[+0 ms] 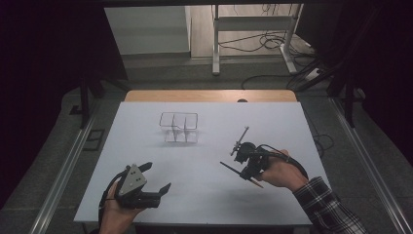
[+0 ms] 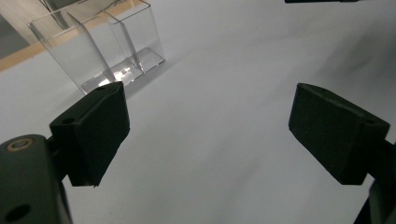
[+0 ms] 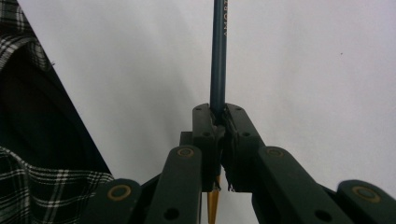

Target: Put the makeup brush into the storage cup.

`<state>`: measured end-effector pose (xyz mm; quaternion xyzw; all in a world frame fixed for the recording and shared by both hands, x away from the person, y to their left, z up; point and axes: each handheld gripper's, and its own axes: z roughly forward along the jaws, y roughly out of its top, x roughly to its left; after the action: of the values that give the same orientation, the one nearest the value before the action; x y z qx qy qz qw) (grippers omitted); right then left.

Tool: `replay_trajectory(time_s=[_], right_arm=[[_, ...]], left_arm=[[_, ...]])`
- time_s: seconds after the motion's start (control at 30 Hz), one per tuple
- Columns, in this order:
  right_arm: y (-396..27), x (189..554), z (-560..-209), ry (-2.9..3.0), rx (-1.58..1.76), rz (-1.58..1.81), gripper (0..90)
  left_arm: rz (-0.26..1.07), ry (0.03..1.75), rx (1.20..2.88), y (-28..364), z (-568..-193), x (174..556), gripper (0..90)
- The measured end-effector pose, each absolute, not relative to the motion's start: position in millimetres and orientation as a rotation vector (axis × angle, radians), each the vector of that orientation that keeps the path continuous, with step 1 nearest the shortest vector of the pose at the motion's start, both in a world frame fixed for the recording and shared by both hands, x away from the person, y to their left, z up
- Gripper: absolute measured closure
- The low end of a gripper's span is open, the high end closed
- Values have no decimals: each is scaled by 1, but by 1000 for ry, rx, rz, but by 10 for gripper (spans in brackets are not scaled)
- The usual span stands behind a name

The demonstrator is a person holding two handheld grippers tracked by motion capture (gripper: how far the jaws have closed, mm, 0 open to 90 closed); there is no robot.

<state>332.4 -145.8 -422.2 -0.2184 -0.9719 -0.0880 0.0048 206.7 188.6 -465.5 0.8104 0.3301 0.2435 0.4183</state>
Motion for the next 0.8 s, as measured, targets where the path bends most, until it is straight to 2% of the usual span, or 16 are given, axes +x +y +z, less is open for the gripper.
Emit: replay_trajectory(time_s=[0.57,0.8], right_arm=[[-134,336,-411,-3030,-622,-270,834],[-127,337,-409,-3026,-603,-260,834]], left_arm=[[758,625,2221,153,-461,219,215],[762,540,2249,141,-460,226,253]])
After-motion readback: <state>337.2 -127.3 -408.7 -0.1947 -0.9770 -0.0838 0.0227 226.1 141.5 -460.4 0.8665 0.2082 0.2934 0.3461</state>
